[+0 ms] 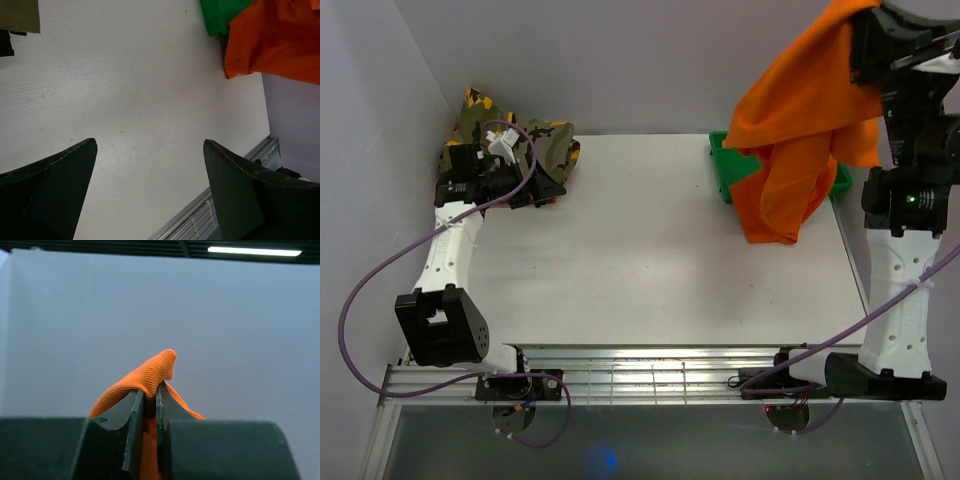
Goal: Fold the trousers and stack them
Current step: Move the trousers to the center of the board
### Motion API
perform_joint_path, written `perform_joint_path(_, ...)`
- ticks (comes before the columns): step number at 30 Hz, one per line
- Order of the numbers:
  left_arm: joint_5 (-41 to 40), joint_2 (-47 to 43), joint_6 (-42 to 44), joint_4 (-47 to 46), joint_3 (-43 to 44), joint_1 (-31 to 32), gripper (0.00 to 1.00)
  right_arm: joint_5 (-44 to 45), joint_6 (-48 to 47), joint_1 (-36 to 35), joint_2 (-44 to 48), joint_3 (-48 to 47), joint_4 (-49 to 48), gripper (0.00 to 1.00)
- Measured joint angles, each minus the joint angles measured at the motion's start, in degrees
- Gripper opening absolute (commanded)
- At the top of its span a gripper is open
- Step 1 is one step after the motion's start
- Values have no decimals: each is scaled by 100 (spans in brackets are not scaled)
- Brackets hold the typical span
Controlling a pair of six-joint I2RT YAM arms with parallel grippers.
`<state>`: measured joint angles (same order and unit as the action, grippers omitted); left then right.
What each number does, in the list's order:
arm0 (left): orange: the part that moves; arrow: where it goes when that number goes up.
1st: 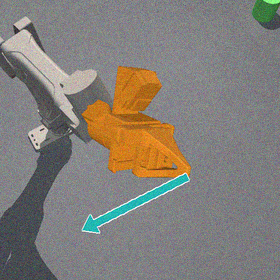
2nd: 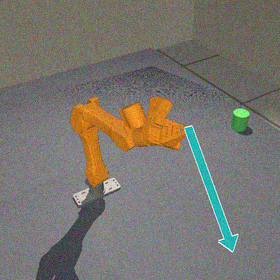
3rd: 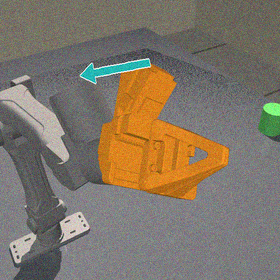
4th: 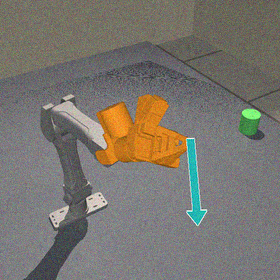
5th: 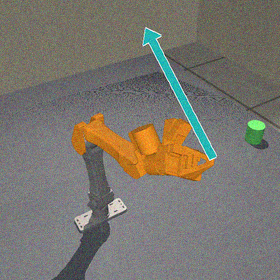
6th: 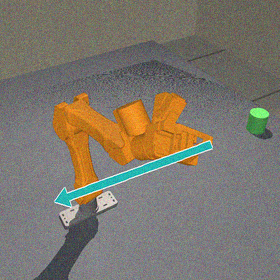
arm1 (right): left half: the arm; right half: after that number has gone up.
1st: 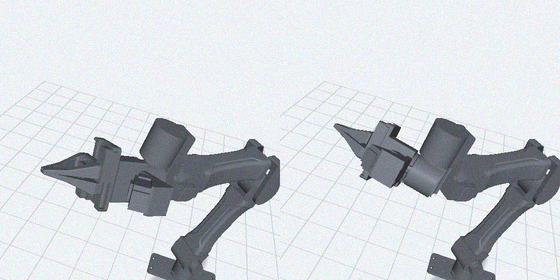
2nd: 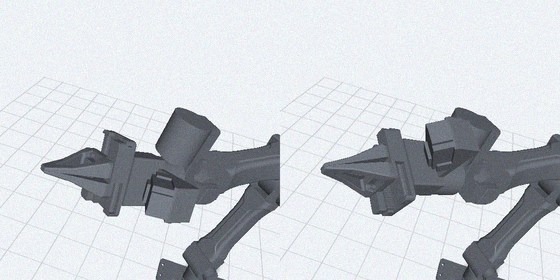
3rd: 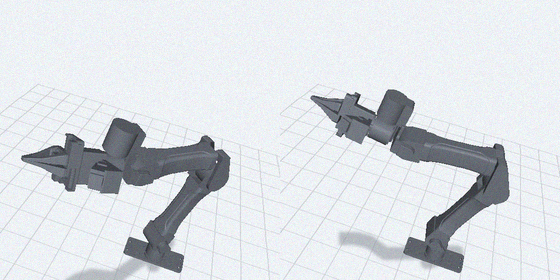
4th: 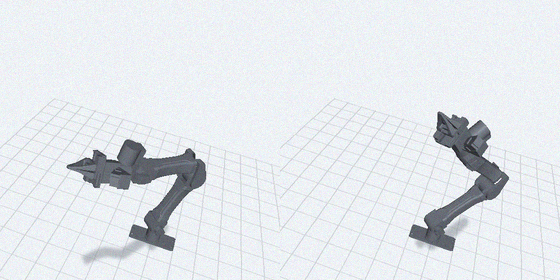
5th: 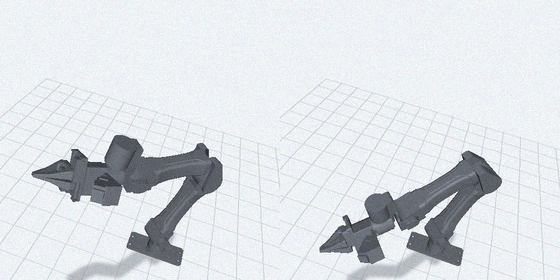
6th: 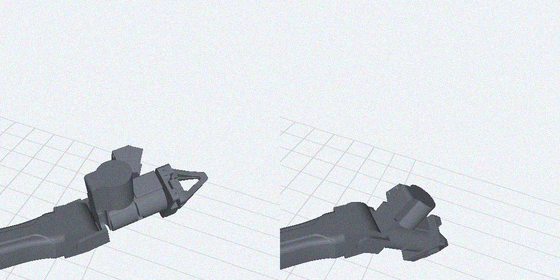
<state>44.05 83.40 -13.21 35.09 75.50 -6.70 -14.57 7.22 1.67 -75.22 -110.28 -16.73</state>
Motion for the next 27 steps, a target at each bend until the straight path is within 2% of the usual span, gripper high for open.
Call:
perform_joint_path(6, 98, -144, -24, -181, -90, 0, 98, -1193, 627, -533, 826, 1633, -151, 8)
perform_joint_path(9, 190, -208, -50, -321, -101, -17, 98, -1482, 704, -1270, 946, 2411, 63, 8)
perform_joint_path(13, 310, -310, -138, -481, -111, -48, 98, -1440, 494, -2820, 1049, 3626, 640, 8)
perform_joint_path(14, 334, -334, -173, -514, -114, -59, 98, -1394, 417, -3169, 1023, 3877, 758, 13)
perform_joint_path(15, 354, -358, -192, -540, -116, -70, 98, -1338, 343, -3495, 955, 4094, 874, 22)
perform_joint_path(16, 376, -380, -232, -562, -120, -85, 98, -1311, 282, -3716, 848, 4223, 960, 48)
perform_joint_path(17, 393, -400, -245, -564, -122, -101, 98, -1279, 260, -3906, 662, 4306, 1071, 70)
perform_joint_path(18, 428, -420, -278, -557, -122, -133, 98, -1263, 243, -3987, 380, 4323, 1191, 87)
perform_joint_path(20, 463, -422, -240, -509, -122, -205, 98, -1198, 33, -3971, -190, 4004, 1633, 98)
perform_joint_path(21, 468, -422, -127, -391, -120, -249, 98, -1104, -181, -3897, -457, 3700, 1873, 97)
perform_joint_path(23, 490, -409, 98, -136, -109, -280, 98, -1088, -638, -3563, -267, 3679, 2328, 96)
perform_joint_path(25, 796, -264, 455, 142, -26, -251, 98, -1086, -1126, -2855, 146, 3740, 2876, 96)
perform_joint_path(26, 892, -57, 763, 437, 79, -111, 98, -1045, -1729, -1950, 505, 3827, 3414, 97)
perform_joint_path(27, 809, 133, 1123, 686, 151, 149, 98, -1003, -1991, -1598, 621, 3884, 3613, 97)
